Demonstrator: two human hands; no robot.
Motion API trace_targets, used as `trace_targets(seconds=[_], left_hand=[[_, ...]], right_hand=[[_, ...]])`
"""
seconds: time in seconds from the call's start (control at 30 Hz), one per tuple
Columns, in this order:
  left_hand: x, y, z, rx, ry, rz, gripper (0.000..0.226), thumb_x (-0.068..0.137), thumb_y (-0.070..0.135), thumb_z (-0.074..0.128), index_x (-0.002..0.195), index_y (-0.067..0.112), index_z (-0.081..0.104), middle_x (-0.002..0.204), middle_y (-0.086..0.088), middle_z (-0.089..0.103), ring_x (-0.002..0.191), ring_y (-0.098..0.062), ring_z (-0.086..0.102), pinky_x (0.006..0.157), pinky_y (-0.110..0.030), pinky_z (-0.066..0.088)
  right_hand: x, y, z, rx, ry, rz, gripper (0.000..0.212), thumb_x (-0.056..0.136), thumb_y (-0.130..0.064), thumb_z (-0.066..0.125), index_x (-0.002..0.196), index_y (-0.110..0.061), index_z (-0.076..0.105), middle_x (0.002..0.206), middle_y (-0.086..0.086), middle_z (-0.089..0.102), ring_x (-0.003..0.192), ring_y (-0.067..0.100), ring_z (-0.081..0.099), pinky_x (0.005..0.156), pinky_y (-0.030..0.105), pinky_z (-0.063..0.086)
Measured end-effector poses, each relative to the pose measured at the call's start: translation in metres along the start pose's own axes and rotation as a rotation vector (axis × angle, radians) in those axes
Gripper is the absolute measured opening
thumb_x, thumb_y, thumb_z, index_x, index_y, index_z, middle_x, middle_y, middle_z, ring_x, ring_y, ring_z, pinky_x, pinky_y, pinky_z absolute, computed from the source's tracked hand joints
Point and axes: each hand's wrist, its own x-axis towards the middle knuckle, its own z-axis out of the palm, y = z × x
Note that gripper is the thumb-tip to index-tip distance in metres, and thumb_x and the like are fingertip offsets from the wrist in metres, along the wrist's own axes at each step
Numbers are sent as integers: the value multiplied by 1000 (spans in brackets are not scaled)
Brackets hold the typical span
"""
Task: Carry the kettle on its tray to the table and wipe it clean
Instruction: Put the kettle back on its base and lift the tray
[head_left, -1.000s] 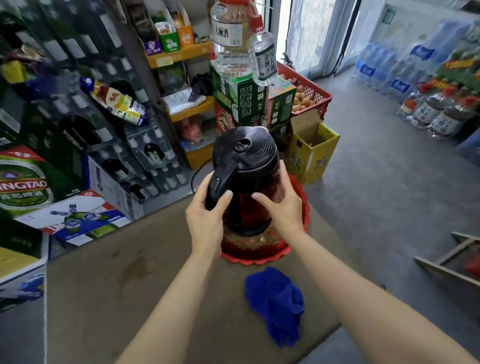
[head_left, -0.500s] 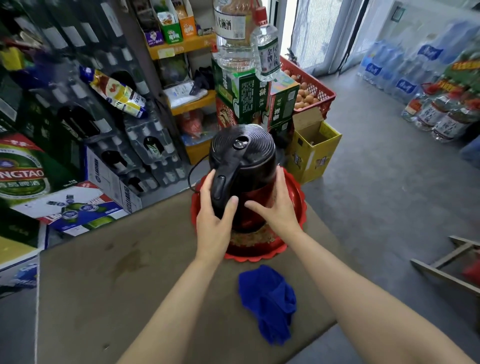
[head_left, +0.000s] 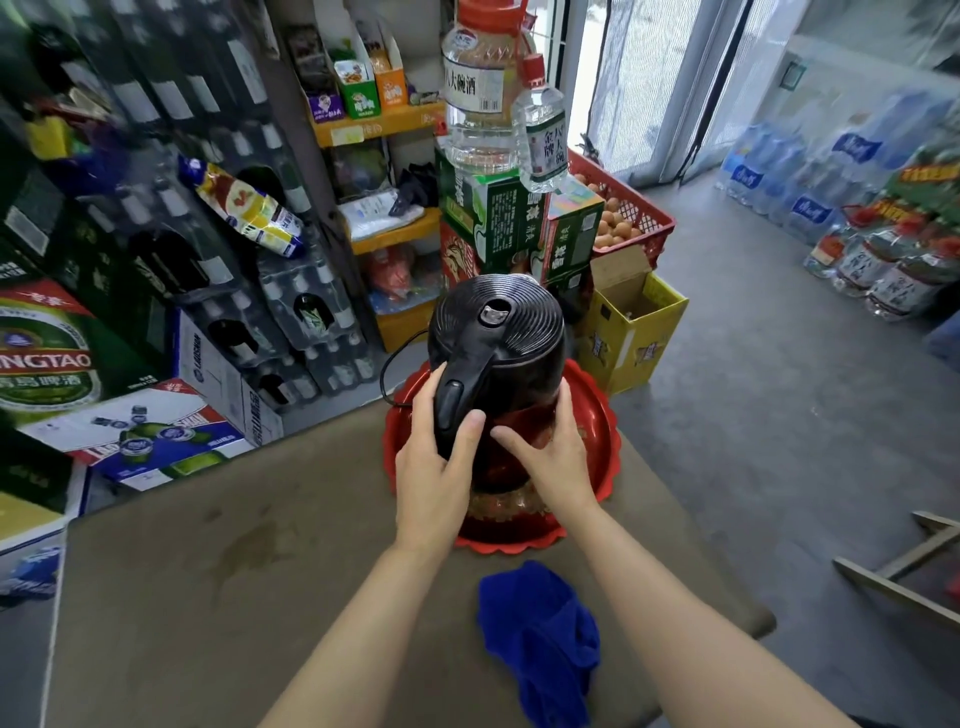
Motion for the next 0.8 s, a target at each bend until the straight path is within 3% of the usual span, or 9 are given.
trace_targets(seconds=[0.23, 0.37, 0.47, 0.63, 0.73, 0.8], left_hand=[[-23, -12, -7, 7, -17, -15, 61, 87, 55, 52, 145, 43, 37, 126, 16, 64, 117, -4, 62, 99, -22, 50], [-12, -14, -2, 3, -6, -18, 56, 94, 46, 53, 147, 43, 33, 125, 30, 57, 119, 6, 55, 95, -6, 42], [-14, -13, 7, 10, 35, -10, 58, 92, 53, 50, 147, 43, 32, 126, 33, 54, 119, 14, 51, 93, -1, 39], [-20, -31, -9, 18, 36, -8, 55, 96, 56, 43, 149, 41, 37, 144, 17, 54, 132, 3, 48, 107, -16, 37], [5, -77, -28, 293, 165, -110, 46, 105, 44, 36, 147, 27, 45, 148, 3, 52, 139, -14, 42, 111, -27, 27], [30, -114, -29, 494, 129, -293, 51, 107, 42, 31, 152, 18, 37, 153, -9, 43, 143, -28, 34, 116, -37, 22]], right_hand=[[-12, 9, -5, -40, -27, -37, 109, 67, -65, 79, 153, -33, 21, 152, -12, 43, 142, 7, 36, 116, 43, 35], [2, 6, -5, -79, -36, -46, 109, 68, -64, 79, 154, -31, 20, 152, -11, 43, 143, 8, 35, 116, 46, 36], [5, 6, -8, -126, -51, -64, 104, 72, -61, 77, 154, -34, 19, 151, -15, 42, 142, 6, 36, 114, 45, 38], [-5, 22, -25, -296, -89, -38, 96, 78, -61, 71, 155, -30, 22, 158, -8, 35, 146, 10, 29, 118, 41, 30], [-13, 49, -41, -525, 117, 23, 82, 83, -46, 72, 150, -16, 35, 150, 6, 43, 141, 23, 31, 114, 44, 30], [-14, 65, -48, -569, 232, 192, 77, 86, -37, 72, 148, -8, 36, 143, 18, 42, 134, 34, 32, 110, 49, 31]])
